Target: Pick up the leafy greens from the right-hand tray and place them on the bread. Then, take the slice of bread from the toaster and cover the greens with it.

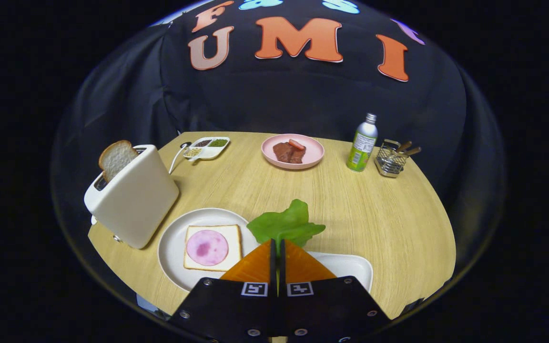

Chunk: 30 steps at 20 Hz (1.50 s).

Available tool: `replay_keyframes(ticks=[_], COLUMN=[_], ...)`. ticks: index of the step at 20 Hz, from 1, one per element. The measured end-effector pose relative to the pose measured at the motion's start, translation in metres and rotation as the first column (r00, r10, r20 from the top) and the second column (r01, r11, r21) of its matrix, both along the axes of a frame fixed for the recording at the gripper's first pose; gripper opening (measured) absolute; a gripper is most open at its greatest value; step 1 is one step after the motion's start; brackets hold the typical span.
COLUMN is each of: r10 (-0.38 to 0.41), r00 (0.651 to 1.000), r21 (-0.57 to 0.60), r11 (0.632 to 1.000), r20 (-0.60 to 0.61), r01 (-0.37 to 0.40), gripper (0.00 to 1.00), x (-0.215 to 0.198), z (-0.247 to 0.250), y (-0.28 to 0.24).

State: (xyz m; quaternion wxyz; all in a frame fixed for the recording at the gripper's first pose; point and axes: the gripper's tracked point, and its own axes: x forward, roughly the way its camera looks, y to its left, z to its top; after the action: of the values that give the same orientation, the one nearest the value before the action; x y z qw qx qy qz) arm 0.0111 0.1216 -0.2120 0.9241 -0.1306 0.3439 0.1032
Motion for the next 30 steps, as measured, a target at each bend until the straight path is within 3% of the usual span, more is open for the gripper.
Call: replay_keyframes(ticks=[7, 15, 20, 28, 30], r10=[0.102, 0.169, 0.162, 0.104, 0.115], r00=[0.995, 0.984, 0.982, 0.99, 0.989], r21=[0.034, 0.046, 0.079, 0.034, 0.03], r11=[0.994, 0.985, 0.985, 0.994, 0.993], r20=[-0.017, -0.063, -0.095, -0.095, -0.095], r01=[-0.101, -0.166, -0.155, -0.101, -0.112], gripper=[0.0, 0.0, 0.01, 0.03, 0.09], x=[-0.006, -0.016, -0.016, -0.006, -0.007], z=[-0.005, -0.039, -0.061, -0.073, -0.075], y=[0.074, 0.113, 0.111, 0.088, 0.09])
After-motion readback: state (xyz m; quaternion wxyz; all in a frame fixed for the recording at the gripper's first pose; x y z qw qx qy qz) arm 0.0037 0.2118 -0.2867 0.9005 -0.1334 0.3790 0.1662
